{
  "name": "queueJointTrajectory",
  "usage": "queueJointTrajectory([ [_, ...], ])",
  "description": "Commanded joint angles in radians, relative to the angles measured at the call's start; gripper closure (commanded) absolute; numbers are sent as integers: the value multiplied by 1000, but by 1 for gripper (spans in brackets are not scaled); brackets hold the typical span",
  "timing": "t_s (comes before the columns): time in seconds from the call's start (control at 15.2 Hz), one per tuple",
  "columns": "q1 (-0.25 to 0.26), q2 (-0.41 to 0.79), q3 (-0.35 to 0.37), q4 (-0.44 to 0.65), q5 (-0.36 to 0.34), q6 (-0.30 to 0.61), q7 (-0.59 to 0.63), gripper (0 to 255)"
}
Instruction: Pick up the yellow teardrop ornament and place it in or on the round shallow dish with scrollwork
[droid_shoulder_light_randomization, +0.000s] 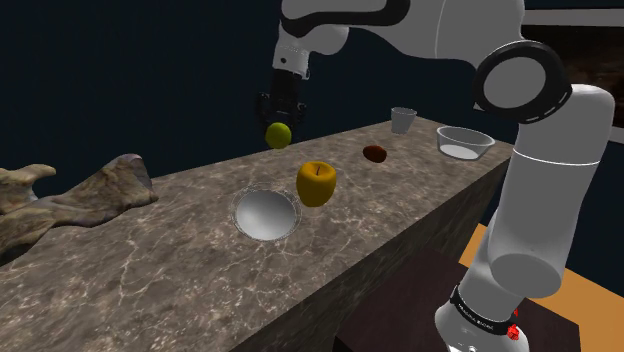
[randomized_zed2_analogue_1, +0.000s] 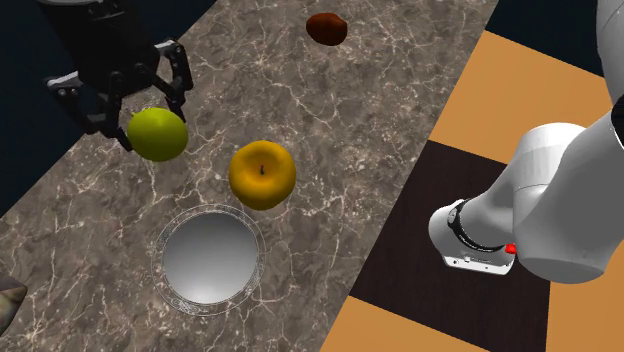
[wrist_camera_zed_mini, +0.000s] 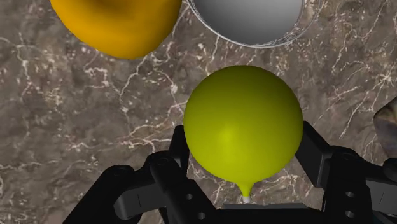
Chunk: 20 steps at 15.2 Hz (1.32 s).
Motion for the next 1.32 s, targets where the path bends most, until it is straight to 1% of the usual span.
queueJointTrajectory([
  [0.0, 12, -23, 8, -18, 0, 2, 20, 255],
  [0.33, 68, -129, 53, -149, 4, 61, 107, 255],
  [0.73, 136, -228, 122, -261, 14, 121, 229, 255],
  [1.25, 138, -234, 126, -373, 22, 222, 195, 255],
])
